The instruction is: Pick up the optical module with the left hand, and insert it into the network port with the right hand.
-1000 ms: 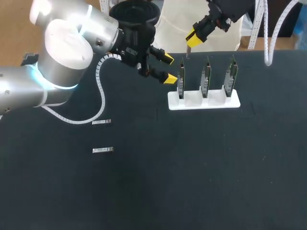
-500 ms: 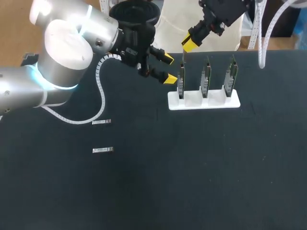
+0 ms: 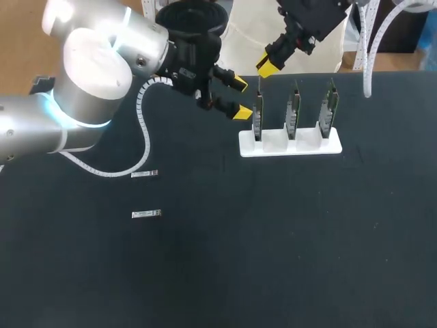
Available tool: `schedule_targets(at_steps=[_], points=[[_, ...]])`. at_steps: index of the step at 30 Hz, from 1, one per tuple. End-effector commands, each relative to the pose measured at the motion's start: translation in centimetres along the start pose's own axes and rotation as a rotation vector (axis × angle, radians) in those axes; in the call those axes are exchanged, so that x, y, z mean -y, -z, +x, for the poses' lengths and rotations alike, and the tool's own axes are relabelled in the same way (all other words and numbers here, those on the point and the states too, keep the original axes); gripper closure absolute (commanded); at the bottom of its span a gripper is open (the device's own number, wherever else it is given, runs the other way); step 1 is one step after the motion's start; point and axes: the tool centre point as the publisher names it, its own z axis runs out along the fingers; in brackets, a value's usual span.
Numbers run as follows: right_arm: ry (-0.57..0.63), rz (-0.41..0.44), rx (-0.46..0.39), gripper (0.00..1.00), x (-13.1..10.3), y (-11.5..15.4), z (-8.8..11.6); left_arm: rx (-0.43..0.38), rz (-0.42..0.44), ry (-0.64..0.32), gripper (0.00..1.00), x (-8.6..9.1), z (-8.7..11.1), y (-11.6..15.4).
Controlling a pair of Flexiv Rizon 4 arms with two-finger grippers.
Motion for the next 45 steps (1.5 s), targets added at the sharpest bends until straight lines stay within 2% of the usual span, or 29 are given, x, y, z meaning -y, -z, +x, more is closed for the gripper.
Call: schedule_targets(at_steps=[1,45], points=[[0.01,0.019,-0.014,1.0,0.06,-0.19,-0.03,-0.005,0.004,0.001,0.0,-0.19,-0.08,-0.06],[0.005,0.044,-0.03,1.0,-0.17,-0.66,0.55,-0.005,0.004,0.001,0.0,-0.19,-0.08,-0.06]])
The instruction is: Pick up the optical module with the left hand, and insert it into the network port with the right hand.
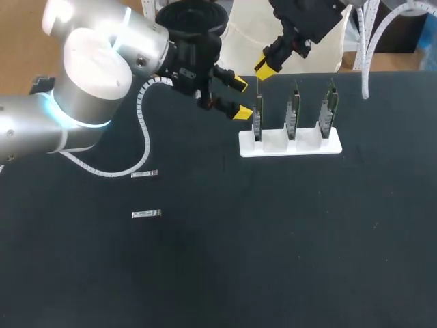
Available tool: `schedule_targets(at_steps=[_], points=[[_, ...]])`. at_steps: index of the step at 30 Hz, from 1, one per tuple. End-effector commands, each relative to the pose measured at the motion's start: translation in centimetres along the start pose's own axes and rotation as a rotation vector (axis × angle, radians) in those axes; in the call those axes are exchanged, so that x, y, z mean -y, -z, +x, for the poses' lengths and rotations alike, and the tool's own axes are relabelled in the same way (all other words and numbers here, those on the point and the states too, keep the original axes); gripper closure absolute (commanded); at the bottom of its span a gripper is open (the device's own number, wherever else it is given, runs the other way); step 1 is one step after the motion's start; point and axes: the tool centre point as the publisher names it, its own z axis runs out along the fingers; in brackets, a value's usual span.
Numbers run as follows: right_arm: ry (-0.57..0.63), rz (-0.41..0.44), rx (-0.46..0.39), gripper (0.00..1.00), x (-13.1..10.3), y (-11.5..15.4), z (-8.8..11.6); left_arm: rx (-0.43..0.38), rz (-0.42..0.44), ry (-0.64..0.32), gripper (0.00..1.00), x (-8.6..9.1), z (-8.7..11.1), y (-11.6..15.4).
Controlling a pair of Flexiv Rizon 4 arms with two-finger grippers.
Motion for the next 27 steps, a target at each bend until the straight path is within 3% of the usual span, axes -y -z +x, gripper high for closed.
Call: schedule_targets(at_steps=[1,27], points=[[0.008,0.01,0.009,1.0,-0.58,0.07,0.19,-0.005,0.004,0.001,0.0,-0.2,-0.08,-0.05],[0.023,0.028,0.0,1.0,-0.55,-0.24,0.04,-0.005,0.004,0.001,0.0,-0.2,-0.08,-0.05]])
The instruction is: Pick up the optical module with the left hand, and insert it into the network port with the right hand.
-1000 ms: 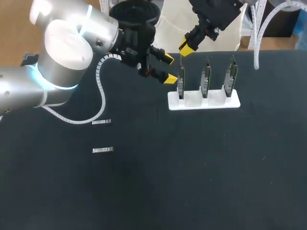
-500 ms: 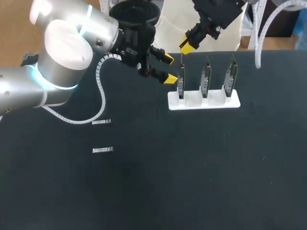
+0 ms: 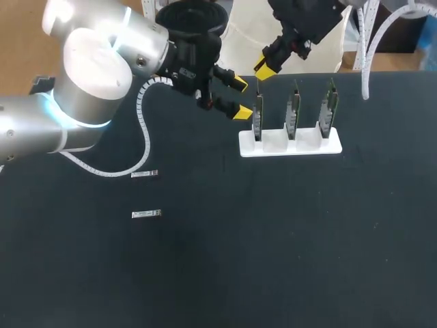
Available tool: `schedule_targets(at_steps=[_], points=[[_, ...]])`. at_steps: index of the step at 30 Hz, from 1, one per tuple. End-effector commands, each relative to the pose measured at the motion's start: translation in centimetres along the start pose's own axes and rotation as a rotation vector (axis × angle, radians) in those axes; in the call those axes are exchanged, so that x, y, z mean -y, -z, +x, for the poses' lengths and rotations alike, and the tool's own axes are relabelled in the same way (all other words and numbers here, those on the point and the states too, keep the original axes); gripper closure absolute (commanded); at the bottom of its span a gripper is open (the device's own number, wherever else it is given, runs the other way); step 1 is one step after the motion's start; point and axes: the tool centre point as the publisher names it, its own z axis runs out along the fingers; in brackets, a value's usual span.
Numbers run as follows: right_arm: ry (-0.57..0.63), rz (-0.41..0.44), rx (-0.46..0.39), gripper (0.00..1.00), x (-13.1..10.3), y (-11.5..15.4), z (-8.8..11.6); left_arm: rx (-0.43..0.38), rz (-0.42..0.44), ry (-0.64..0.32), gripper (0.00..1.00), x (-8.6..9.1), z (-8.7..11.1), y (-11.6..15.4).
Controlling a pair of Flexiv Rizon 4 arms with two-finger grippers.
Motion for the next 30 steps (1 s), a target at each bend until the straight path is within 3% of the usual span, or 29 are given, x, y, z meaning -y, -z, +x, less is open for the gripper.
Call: schedule_targets(at_steps=[1,30], points=[[-0.001,0.011,0.011,1.0,-0.31,-0.07,0.21,-0.005,0.004,0.001,0.0,-0.2,-0.08,-0.05],[0.016,0.032,0.032,1.0,-0.35,0.23,0.09,-0.005,0.004,0.001,0.0,-0.2,-0.08,-0.05]])
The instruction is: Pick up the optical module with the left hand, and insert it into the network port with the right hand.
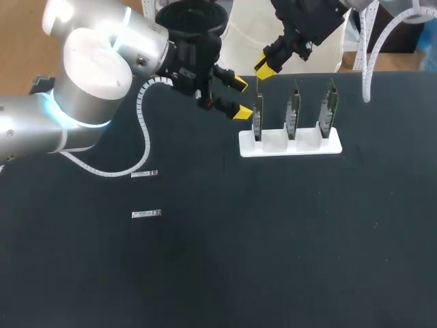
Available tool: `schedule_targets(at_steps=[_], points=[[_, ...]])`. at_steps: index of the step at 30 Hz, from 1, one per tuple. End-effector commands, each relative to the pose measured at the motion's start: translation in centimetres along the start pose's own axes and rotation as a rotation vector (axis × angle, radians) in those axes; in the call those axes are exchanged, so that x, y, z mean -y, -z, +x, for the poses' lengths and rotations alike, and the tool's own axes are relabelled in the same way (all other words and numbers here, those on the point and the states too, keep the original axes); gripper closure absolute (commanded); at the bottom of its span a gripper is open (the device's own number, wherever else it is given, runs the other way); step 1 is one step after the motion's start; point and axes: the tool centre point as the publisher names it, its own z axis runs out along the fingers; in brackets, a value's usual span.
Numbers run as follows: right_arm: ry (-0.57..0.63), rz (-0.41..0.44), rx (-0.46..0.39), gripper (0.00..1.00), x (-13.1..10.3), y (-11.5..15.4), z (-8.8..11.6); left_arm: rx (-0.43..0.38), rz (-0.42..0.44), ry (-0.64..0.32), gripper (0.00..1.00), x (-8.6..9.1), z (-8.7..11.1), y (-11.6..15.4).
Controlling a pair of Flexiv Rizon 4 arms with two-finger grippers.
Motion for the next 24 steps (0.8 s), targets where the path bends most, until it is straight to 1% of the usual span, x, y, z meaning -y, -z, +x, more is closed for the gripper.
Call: schedule_targets(at_steps=[1,11,18,24], points=[[0.004,0.012,0.004,1.0,-0.56,-0.02,0.03,-0.005,0.004,0.001,0.0,-0.19,-0.08,-0.05],[0.005,0.013,0.013,1.0,-0.52,-0.05,0.02,-0.005,0.004,0.001,0.0,-0.19,-0.08,-0.05],[0.002,0.017,0.003,1.0,-0.38,-0.34,0.32,-0.005,0.004,0.001,0.0,-0.19,-0.08,-0.05],[0.008,0.029,0.014,1.0,-0.35,0.01,0.17,-0.005,0.004,0.001,0.0,-0.19,-0.08,-0.05]])
